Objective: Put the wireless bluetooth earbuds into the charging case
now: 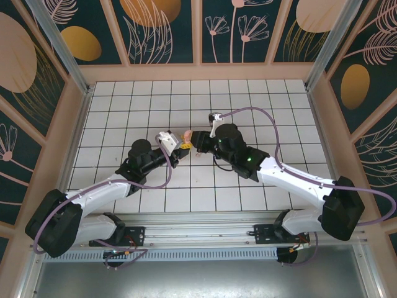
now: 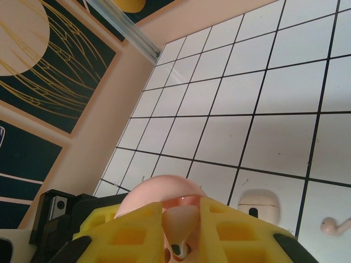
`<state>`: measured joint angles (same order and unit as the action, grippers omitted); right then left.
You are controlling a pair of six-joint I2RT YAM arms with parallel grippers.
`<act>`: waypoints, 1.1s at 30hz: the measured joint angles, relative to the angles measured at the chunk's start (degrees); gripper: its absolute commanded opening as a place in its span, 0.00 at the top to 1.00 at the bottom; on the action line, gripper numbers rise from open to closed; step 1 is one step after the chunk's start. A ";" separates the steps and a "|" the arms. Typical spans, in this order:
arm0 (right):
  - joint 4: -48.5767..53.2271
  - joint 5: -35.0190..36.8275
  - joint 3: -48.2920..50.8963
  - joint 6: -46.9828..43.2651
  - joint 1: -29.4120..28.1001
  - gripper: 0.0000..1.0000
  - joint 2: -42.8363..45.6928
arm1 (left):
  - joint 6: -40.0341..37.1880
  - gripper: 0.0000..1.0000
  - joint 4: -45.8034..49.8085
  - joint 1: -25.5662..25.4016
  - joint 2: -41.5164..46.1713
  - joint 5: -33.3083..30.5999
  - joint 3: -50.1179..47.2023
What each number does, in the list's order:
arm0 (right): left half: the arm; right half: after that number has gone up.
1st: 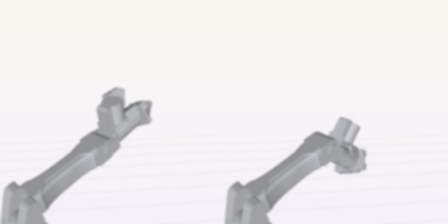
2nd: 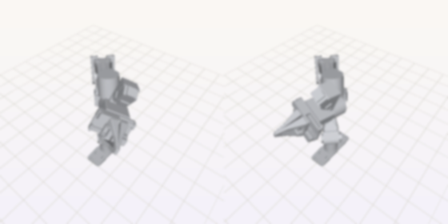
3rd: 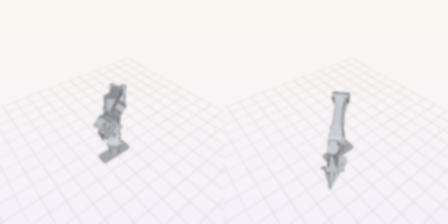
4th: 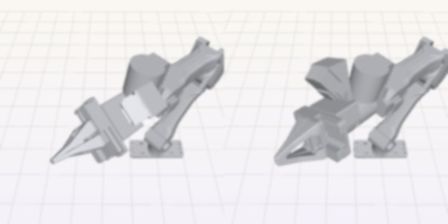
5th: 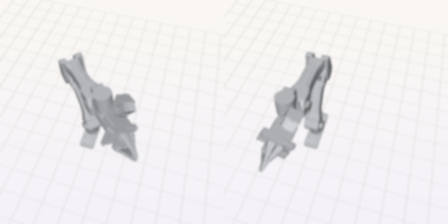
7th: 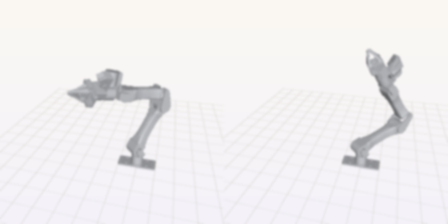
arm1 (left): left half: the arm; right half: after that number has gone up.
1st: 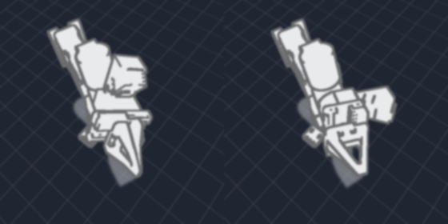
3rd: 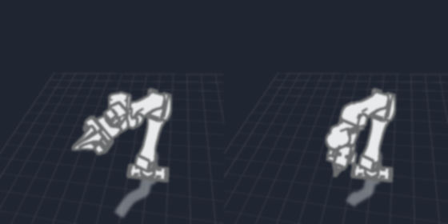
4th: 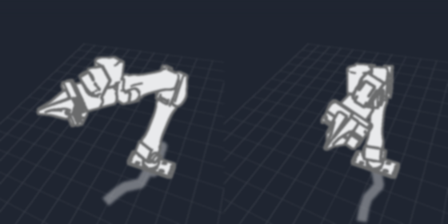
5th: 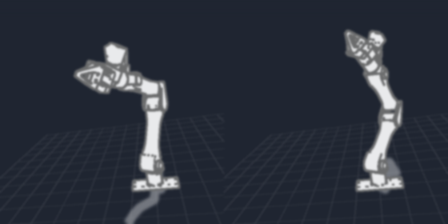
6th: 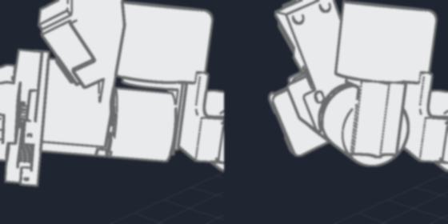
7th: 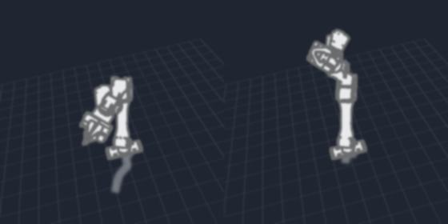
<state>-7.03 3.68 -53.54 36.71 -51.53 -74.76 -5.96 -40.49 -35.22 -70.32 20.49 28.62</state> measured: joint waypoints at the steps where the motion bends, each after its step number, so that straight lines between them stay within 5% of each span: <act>1: 0.07 0.00 -0.09 -0.07 0.00 0.76 -0.07 | 0.02 0.89 0.00 0.00 0.00 0.00 0.00; 9: 0.42 -0.26 -0.74 0.22 -0.98 0.58 -0.02 | 0.20 0.89 0.02 0.00 0.00 -0.22 0.09; 33: 2.47 -2.23 -1.40 2.27 0.98 0.48 2.73 | 0.31 0.89 0.00 0.00 0.00 -0.22 0.85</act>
<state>-4.56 1.45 -54.94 38.98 -50.54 -72.03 -5.65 -40.49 -35.22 -70.32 20.27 29.47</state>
